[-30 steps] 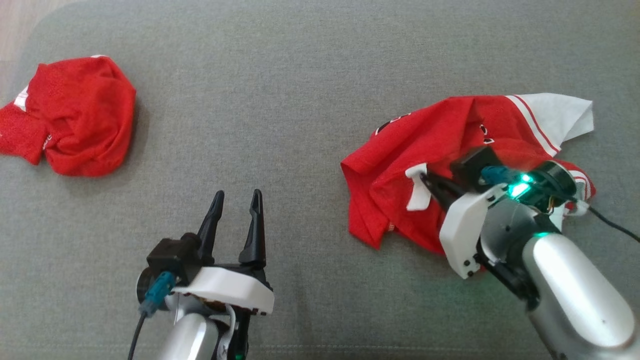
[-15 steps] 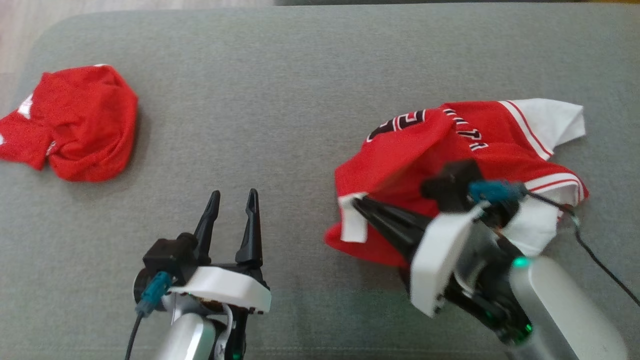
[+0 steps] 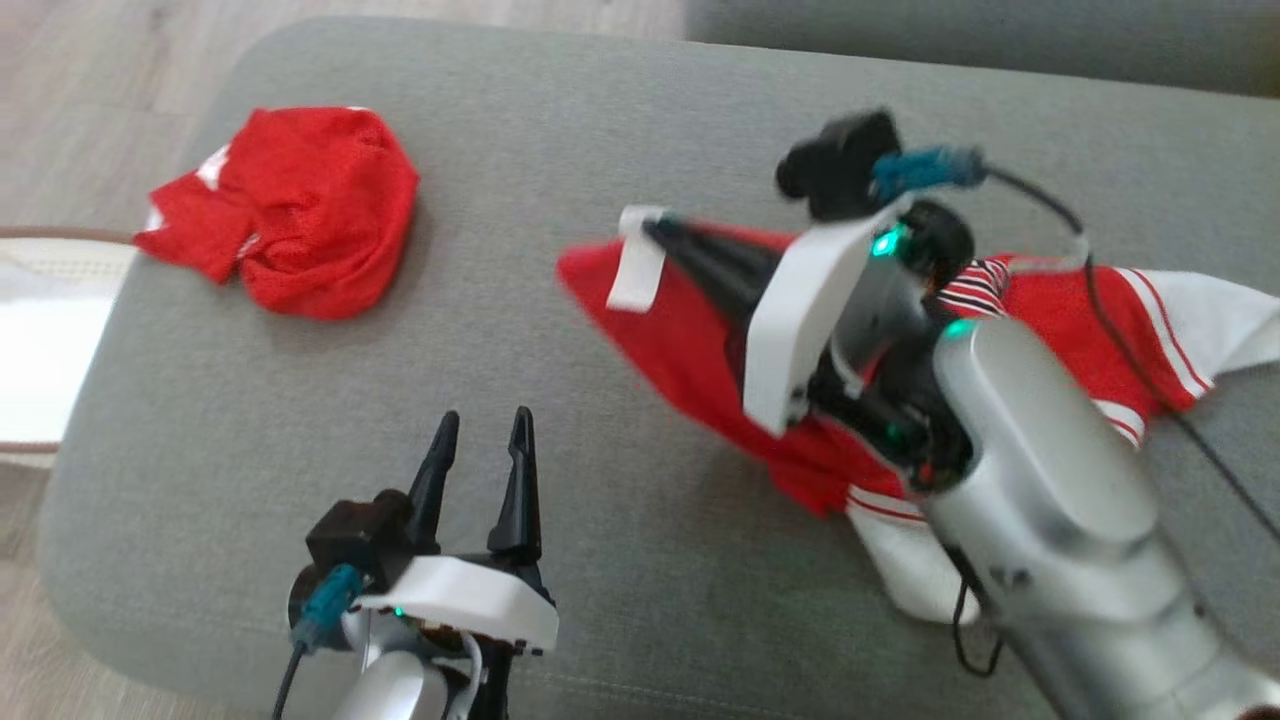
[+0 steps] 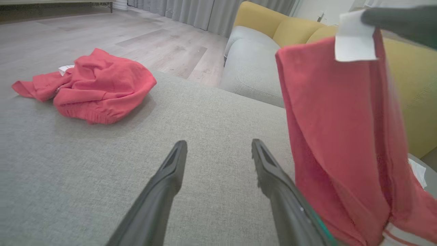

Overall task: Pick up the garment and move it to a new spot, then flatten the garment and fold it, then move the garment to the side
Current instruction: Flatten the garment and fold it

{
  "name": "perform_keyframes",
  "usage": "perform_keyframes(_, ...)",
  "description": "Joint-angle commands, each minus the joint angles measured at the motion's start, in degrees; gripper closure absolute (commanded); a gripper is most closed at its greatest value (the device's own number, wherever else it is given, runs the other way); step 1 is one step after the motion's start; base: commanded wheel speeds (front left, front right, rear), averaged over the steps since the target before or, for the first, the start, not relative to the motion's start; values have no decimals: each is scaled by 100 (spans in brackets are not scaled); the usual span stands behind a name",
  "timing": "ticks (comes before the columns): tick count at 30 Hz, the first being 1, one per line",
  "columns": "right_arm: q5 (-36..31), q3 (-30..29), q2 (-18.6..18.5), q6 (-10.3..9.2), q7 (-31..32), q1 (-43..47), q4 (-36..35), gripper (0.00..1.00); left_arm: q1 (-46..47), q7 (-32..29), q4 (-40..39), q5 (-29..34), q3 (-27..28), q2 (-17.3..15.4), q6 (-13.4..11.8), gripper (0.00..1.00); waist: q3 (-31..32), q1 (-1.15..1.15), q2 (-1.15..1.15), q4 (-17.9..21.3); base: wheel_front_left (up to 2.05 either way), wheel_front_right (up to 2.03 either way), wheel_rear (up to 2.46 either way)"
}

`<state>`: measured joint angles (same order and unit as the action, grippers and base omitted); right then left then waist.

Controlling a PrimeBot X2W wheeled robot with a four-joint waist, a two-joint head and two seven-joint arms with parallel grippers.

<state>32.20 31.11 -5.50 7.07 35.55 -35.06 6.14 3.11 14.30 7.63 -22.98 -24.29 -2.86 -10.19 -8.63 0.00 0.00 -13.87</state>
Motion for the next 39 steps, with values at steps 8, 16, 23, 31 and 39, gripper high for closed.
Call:
perform_keyframes(8, 206, 379, 227, 42, 41, 527, 257, 100, 64, 70, -274, -19, 267, -1, -86, 0, 10, 0, 0, -19, 0, 0, 0)
perform_keyframes(16, 596, 814, -17, 42, 435, 1659, 173, 100, 114, 70, -366, 153, 390, -1, -109, 0, -111, 0, 0, 178, 0, 0, 0)
perform_keyframes(23, 563, 886, -62, 42, 483, 1852, 160, 31, 152, 70, -313, 214, 430, -1, -61, 0, -167, 0, 0, 350, 0, 0, 0)
perform_keyframes(31, 241, 905, -314, 42, 193, 1862, -124, 0, 100, 70, -301, 216, 465, -1, -89, 0, -106, 0, 0, 601, 0, 0, 0)
perform_keyframes(39, -302, 134, -671, 42, -187, 2913, -1077, 0, -51, 70, -374, 253, 585, -1, -82, 0, -13, 0, 0, 868, 0, 0, 0)
